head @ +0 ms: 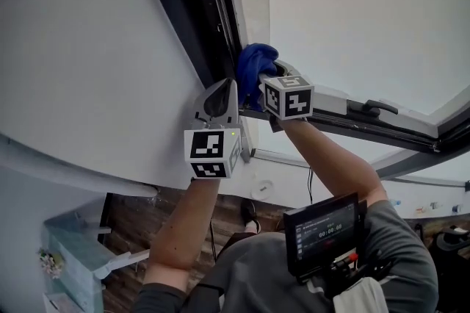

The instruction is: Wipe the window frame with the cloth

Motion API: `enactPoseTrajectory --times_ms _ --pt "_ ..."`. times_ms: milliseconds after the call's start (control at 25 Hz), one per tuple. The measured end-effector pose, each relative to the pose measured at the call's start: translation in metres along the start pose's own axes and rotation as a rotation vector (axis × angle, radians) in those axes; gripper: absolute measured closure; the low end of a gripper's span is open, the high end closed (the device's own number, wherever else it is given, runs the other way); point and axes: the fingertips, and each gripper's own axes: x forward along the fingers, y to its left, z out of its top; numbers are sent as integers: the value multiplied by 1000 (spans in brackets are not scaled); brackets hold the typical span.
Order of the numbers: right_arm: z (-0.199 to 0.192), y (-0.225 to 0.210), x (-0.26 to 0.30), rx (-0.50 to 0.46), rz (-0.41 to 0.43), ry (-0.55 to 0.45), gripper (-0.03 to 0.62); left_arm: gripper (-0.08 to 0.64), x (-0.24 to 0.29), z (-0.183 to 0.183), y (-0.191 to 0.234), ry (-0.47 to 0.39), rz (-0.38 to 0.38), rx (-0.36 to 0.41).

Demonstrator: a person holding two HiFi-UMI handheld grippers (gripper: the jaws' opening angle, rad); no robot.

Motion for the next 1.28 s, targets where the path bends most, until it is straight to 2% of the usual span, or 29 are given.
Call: enactPoseTrajectory --times_ms 240,480,560,800,960,1280 --pt "-42 -10 8 -13 -46 69 497 552 9 -53 -5 85 -41 -21" --pt "-76 -12 13 -56 -52 169 497 551 15 -91 -23 168 -131 -6" --pt "-80 -15 9 -32 -63 175 497 551 13 -97 -23 174 -122 -24" --pt "-50 -5 -29 17 -99 86 497 551 0 -93 -24 130 -140 -45" --pt "-64 2 -31 6 -133 144 497 551 -9 -102 -28 120 -191 -121" --pt "-99 -36 -23 -13 -232 223 497 551 -2 -116 -45 180 -204 -47"
